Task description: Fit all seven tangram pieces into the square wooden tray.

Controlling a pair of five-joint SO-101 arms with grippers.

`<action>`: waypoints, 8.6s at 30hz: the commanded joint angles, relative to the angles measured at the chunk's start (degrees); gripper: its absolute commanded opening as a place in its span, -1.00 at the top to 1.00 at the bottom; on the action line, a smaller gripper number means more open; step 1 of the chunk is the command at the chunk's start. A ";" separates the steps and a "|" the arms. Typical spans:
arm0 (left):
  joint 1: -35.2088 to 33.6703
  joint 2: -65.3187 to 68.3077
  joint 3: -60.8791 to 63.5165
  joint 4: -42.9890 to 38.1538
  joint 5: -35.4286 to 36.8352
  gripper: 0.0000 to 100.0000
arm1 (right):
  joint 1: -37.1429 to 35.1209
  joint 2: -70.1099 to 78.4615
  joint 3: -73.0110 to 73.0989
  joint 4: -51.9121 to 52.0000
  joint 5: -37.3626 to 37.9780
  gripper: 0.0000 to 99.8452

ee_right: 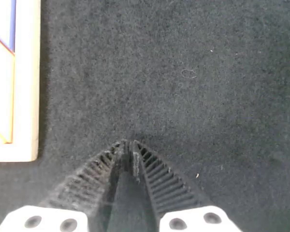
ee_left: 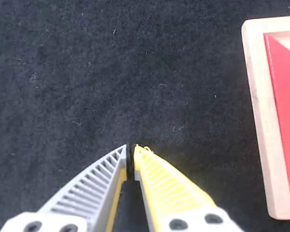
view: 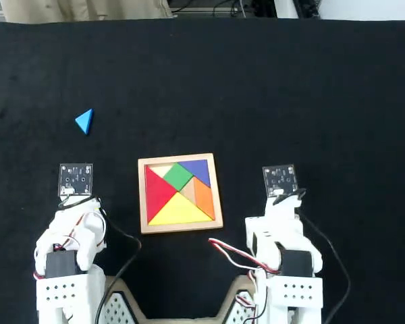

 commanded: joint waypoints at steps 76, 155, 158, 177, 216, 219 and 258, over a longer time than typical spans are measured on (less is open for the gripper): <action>-6.37 -0.53 -4.26 -13.71 -0.09 0.91 | -0.62 -1.10 -0.13 0.18 -0.18 0.97; -6.37 170.20 -174.20 26.99 -23.30 0.60 | -4.84 -0.92 -0.04 -9.67 0.26 0.96; -6.11 170.81 -174.02 26.99 -23.30 0.60 | -4.84 -0.92 -0.04 -9.67 0.26 0.96; -3.47 170.29 -176.22 39.12 -38.24 0.60 | -4.84 -0.84 -0.04 -9.67 0.26 0.96; 1.54 148.66 -154.77 38.86 -46.59 0.40 | -4.84 -0.84 -0.04 -9.85 0.26 0.96; 2.24 151.47 -154.68 39.03 -46.51 0.40 | -4.84 -0.84 -0.04 -9.93 0.26 0.96; 4.35 172.57 -179.65 39.21 -53.10 0.71 | -4.84 -1.01 -0.04 -9.93 0.26 0.96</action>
